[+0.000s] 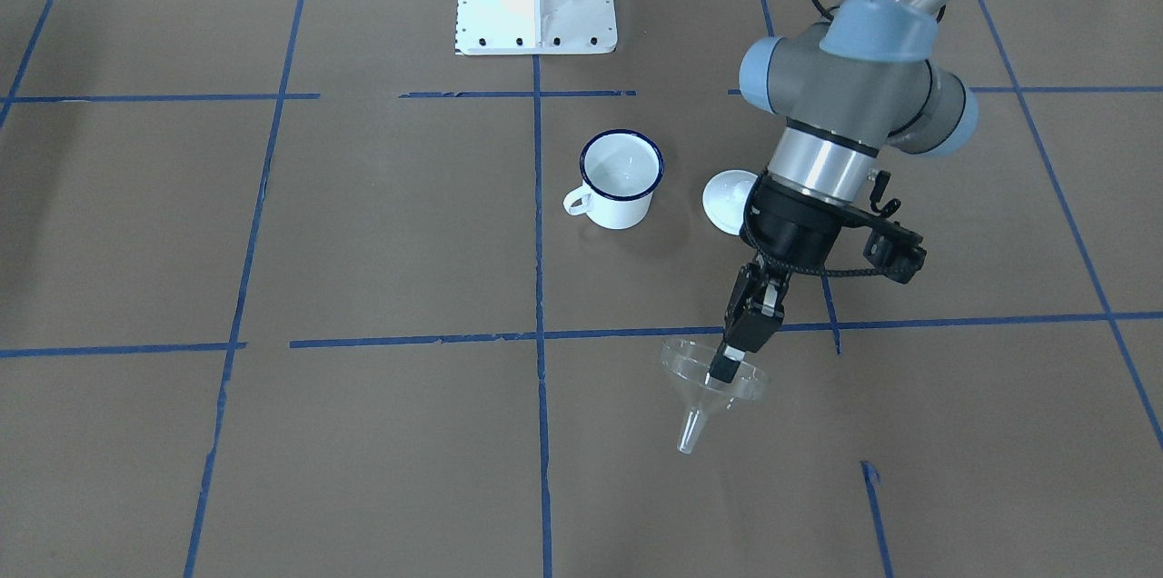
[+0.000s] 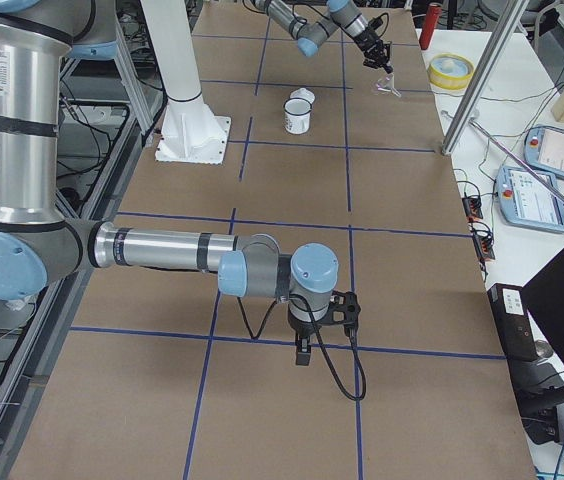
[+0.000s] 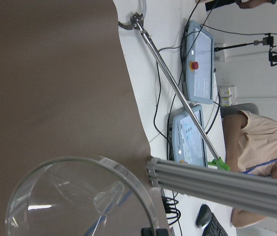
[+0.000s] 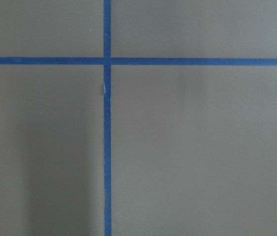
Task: Place funnel on cup
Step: 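Lift the glass funnel and carry it toward the open mug, then lower the funnel into the mug mouth with the left gripper, then open the left gripper and withdraw it away from the mug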
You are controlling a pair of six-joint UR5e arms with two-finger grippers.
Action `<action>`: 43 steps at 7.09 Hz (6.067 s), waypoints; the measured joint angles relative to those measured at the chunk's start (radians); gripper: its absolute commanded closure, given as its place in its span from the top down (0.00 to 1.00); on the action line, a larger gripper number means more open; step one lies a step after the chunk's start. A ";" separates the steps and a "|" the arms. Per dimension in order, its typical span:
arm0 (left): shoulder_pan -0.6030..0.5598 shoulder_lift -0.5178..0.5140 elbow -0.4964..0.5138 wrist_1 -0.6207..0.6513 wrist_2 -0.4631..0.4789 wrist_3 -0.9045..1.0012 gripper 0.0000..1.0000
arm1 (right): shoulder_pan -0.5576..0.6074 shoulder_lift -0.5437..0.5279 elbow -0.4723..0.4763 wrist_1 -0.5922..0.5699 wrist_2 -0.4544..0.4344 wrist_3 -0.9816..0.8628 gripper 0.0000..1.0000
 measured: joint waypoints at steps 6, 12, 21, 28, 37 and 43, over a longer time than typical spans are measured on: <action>0.089 -0.045 -0.456 0.749 -0.292 0.261 0.00 | 0.000 0.000 0.000 0.000 0.000 0.000 1.00; 0.219 -0.270 -0.281 1.238 -0.319 0.601 0.00 | 0.000 0.000 0.000 0.000 0.000 0.000 1.00; 0.272 -0.303 -0.039 1.186 -0.342 0.746 0.00 | 0.000 0.000 0.000 0.000 0.000 0.000 1.00; 0.278 -0.291 -0.008 1.127 -0.344 0.752 0.00 | 0.000 0.000 0.000 0.000 0.000 0.000 1.00; 0.261 -0.286 -0.037 1.111 -0.336 0.761 1.00 | 0.000 0.000 0.000 0.000 0.000 0.000 1.00; -0.150 0.114 -0.459 1.119 -0.393 1.478 1.00 | 0.000 0.000 0.000 0.000 0.000 0.000 1.00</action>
